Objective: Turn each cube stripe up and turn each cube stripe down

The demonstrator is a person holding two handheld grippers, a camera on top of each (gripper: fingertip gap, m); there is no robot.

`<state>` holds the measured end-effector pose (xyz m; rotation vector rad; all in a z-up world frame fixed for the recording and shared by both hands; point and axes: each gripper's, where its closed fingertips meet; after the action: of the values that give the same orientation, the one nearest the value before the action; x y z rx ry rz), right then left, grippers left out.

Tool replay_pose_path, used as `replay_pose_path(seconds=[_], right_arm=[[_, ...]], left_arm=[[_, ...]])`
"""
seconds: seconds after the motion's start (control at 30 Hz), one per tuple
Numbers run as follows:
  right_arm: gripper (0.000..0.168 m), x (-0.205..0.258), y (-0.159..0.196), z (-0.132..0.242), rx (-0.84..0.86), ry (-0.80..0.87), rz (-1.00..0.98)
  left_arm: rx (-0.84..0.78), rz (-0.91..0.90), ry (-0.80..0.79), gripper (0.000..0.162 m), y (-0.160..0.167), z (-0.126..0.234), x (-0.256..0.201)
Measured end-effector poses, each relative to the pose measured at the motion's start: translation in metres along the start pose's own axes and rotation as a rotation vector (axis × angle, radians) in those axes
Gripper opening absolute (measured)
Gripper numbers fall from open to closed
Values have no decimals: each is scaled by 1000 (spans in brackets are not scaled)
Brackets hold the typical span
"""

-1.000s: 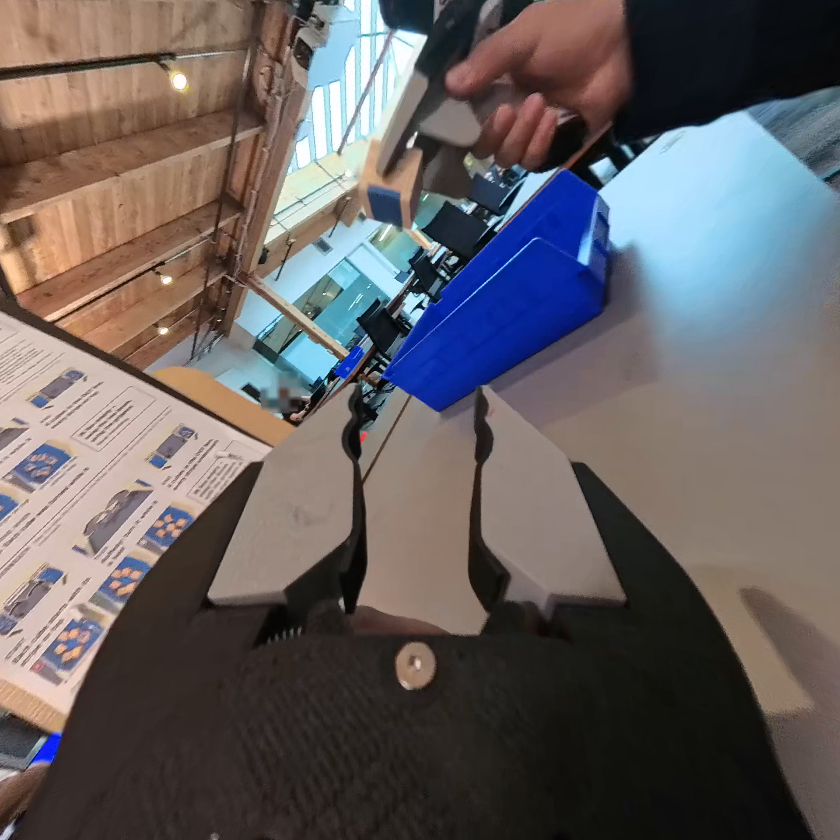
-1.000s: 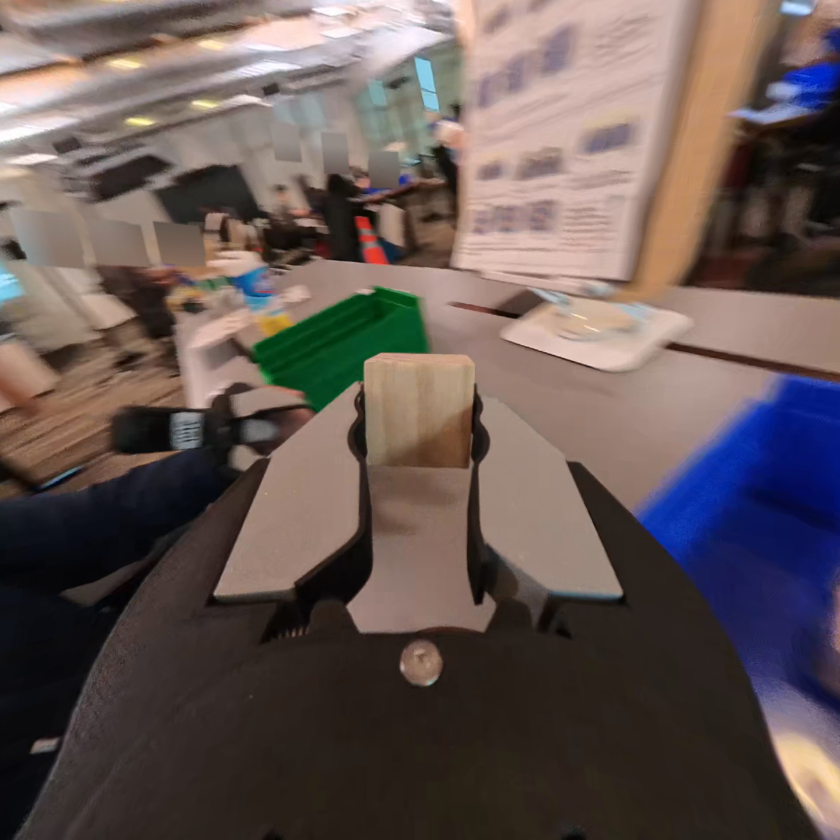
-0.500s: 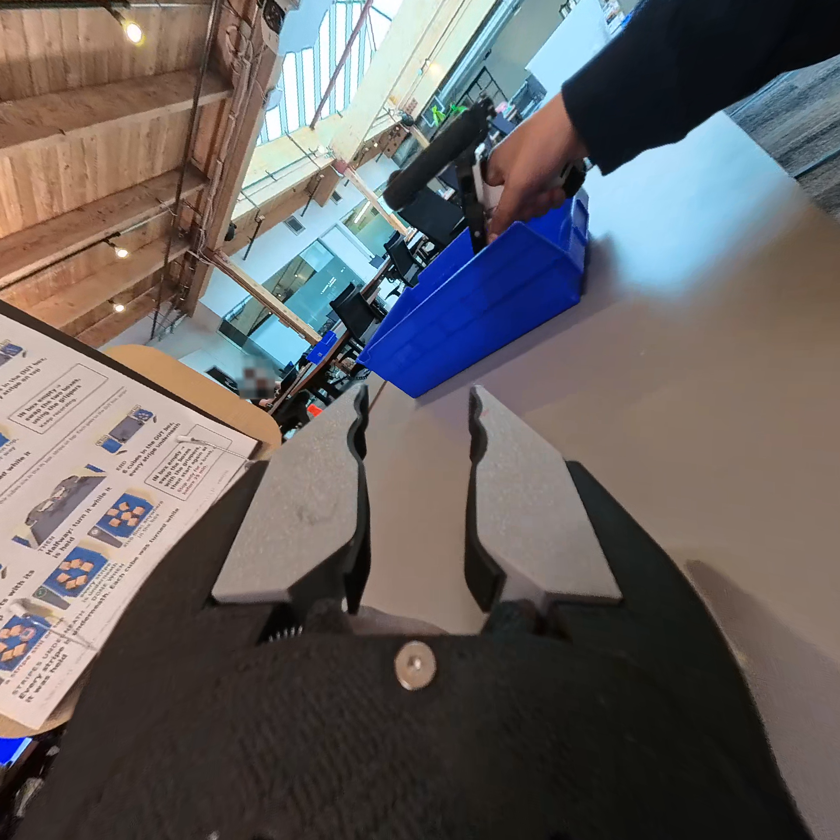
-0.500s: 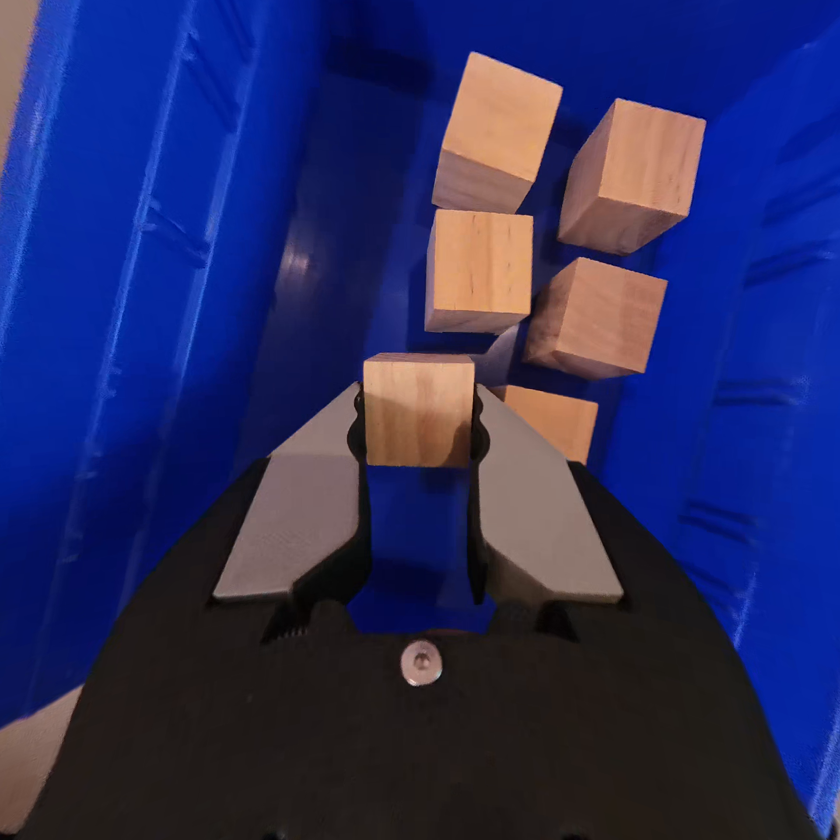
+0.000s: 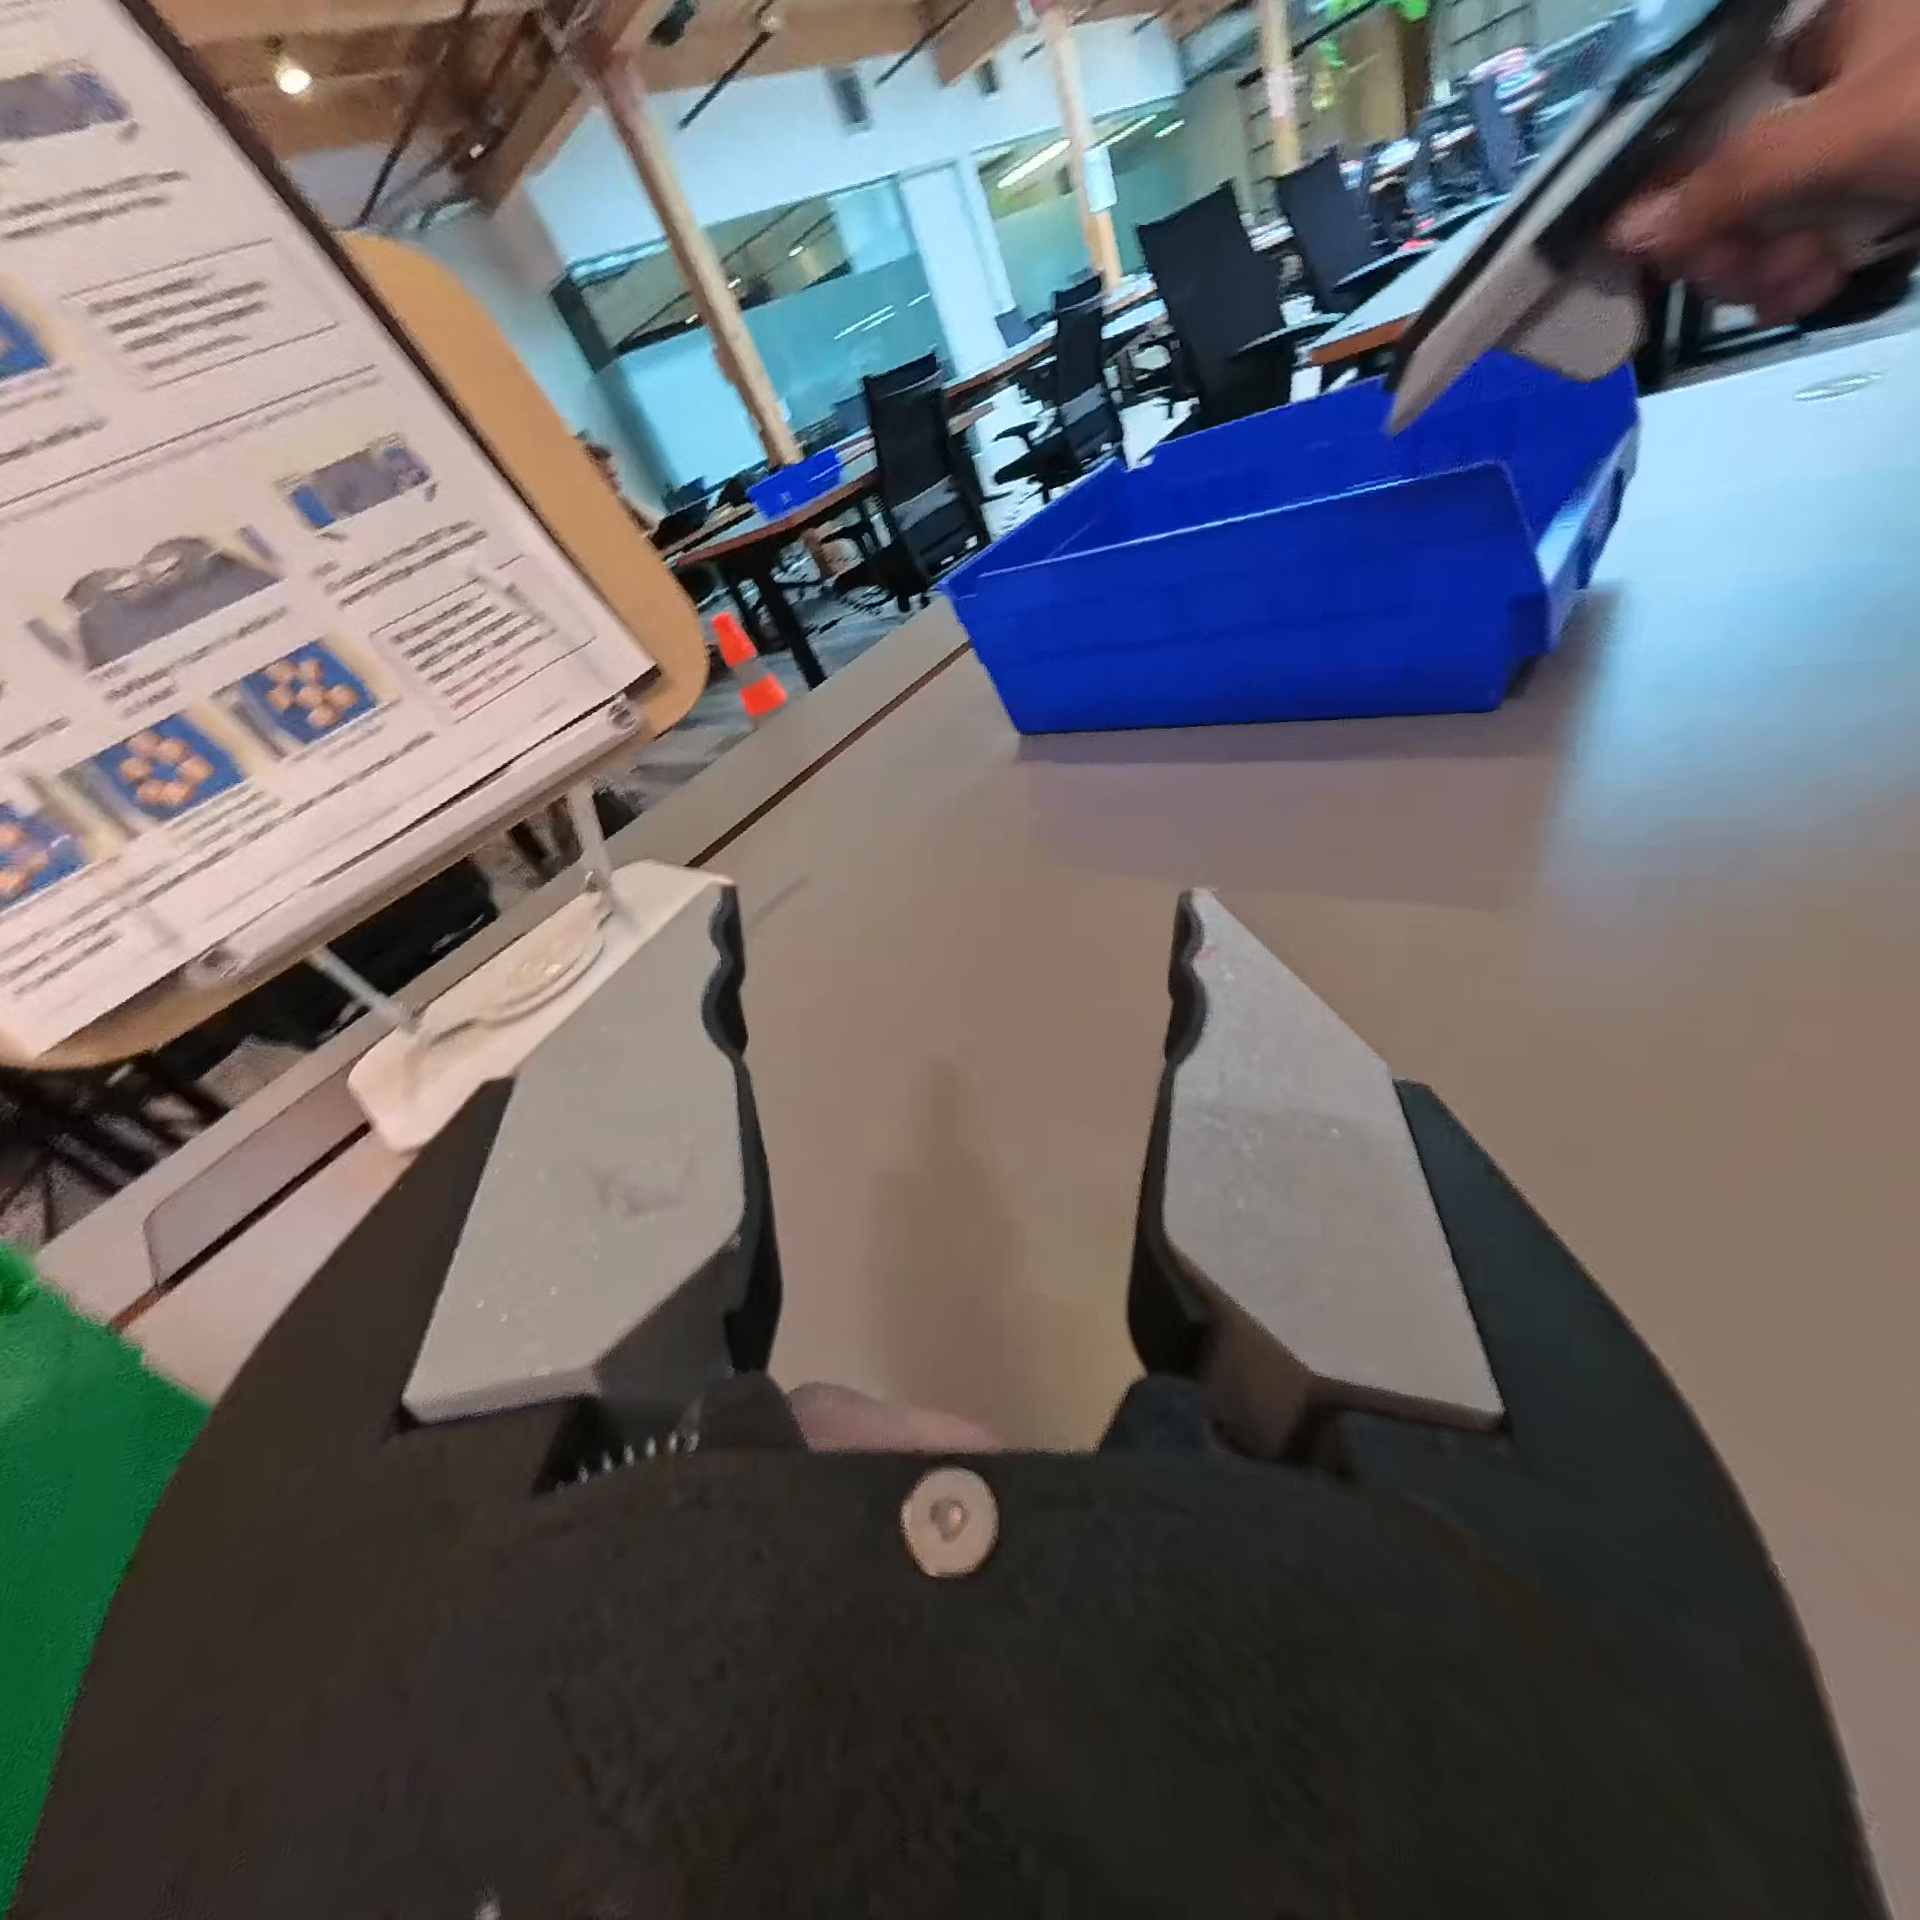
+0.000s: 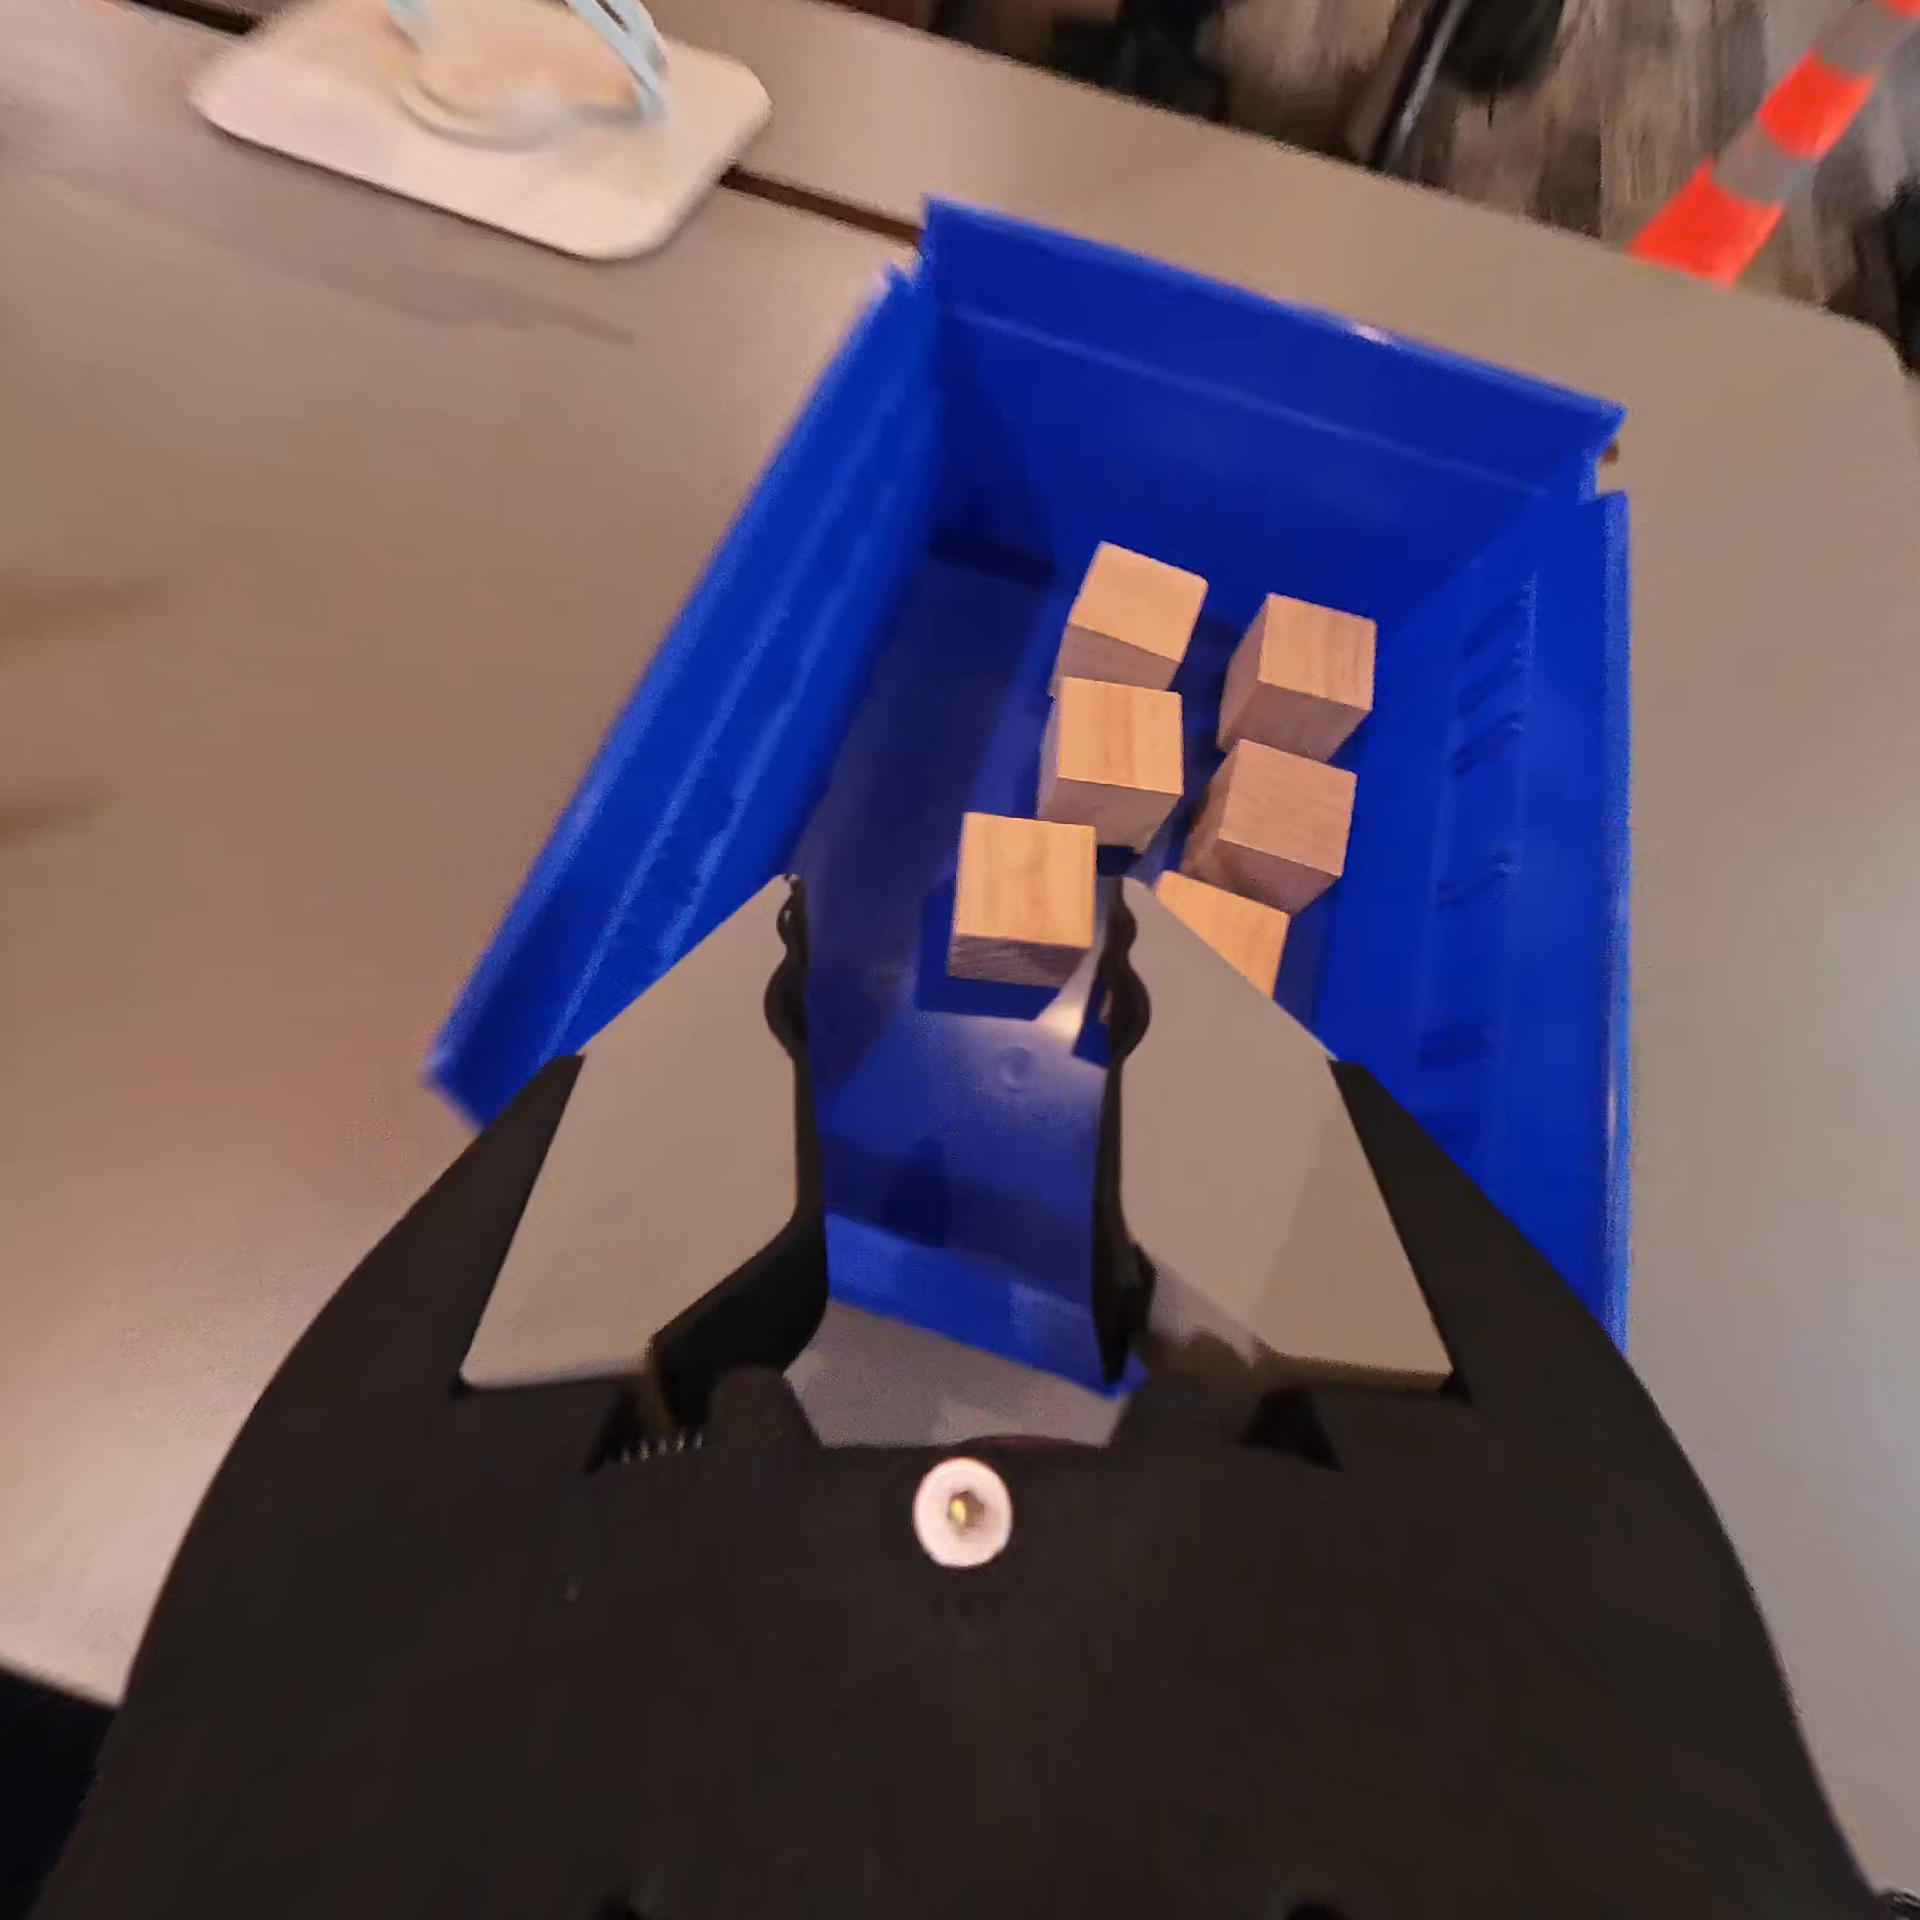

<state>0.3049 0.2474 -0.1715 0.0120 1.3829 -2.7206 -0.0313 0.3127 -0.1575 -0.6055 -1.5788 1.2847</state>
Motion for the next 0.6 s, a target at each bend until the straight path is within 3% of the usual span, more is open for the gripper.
replay_pose_path(seconds=[0.13, 0.17, 0.3, 0.4, 0.5, 0.53, 0.57, 0.6], right_arm=[[62, 37, 9, 31, -134, -100, 3], [63, 47, 14, 34, -154, -130, -2], [70, 74, 31, 26, -189, -153, 22], [77, 78, 36, 9, -202, -93, 18], [79, 79, 36, -15, -179, -51, 1], [80, 76, 37, -27, -153, -19, 14], [64, 67, 33, -32, -147, 60, 66], [31, 73, 31, -36, -127, 55, 149]], left_arm=[[119, -1, -172, 75, 4, 49, 20], [158, -4, -233, 68, 4, 64, 30], [262, 87, -451, 69, 4, 123, 79], [332, 214, -487, 72, 28, 142, 90], [526, 191, -545, 73, 86, 137, 107], [621, 170, -557, 66, 112, 134, 114], [708, 93, -616, 45, 132, 134, 129], [741, 15, -662, 16, 137, 134, 142]])
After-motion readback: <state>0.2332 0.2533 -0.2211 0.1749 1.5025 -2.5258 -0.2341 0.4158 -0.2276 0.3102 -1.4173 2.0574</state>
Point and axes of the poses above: each gripper's, where its closed fingertips meet, z back along the fingers, y out of its underside, x = y × z across the jaws, and after that the axes turned 4 degrees about -y, right-handed
